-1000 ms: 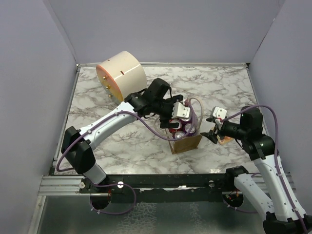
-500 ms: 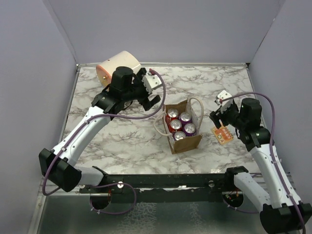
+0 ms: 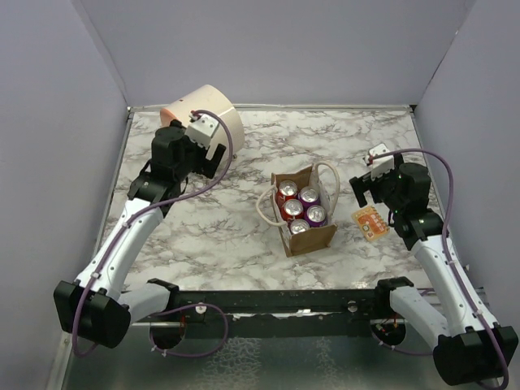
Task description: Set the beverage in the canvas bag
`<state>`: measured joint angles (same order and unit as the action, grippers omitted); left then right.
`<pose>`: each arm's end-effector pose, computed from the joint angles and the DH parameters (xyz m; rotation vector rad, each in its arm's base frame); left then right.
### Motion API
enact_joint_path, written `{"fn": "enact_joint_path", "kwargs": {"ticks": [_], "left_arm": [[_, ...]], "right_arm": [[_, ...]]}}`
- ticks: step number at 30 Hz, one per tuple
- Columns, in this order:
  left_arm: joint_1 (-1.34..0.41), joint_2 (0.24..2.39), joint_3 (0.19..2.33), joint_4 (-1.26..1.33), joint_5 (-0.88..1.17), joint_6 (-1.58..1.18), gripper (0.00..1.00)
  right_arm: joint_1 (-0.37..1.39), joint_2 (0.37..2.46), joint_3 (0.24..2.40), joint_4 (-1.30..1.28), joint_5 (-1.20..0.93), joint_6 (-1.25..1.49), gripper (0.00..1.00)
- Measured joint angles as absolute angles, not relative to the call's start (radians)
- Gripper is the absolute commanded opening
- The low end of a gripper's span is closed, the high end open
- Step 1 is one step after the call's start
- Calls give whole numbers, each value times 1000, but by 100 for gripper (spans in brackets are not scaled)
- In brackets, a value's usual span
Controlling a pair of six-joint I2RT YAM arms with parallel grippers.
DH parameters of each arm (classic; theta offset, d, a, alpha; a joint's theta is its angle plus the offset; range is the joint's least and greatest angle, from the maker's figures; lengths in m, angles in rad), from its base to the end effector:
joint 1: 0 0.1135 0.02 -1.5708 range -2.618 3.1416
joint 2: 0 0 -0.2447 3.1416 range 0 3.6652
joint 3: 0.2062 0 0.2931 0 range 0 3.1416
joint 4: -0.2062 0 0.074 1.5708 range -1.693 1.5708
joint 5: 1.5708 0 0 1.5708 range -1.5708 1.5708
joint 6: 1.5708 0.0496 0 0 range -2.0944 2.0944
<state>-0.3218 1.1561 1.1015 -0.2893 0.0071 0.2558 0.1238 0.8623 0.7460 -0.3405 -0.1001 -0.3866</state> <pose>0.3106 -0.1039 0.3401 0.5500 1.8343 -0.0513 0.2608 0.0374 0.2712 -0.5722 1.9432 -0.0647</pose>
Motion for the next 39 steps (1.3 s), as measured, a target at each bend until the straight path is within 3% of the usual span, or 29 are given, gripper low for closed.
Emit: {"fn": "enact_joint_path", "kwargs": {"ticks": [7, 20, 30, 39], "left_arm": [[-235, 1058, 1012, -253, -42, 200, 99], [-228, 865, 860, -134, -41, 200, 99], [-143, 775, 875, -89, -12, 188, 99], [-105, 752, 873, -111, -7, 139, 99]], "right_arm": [[124, 841, 717, -320, -68, -357, 100], [124, 784, 794, -349, -11, -252, 100], [124, 587, 810, -318, -75, -258, 100], [124, 545, 741, -313, -82, -259, 100]]}}
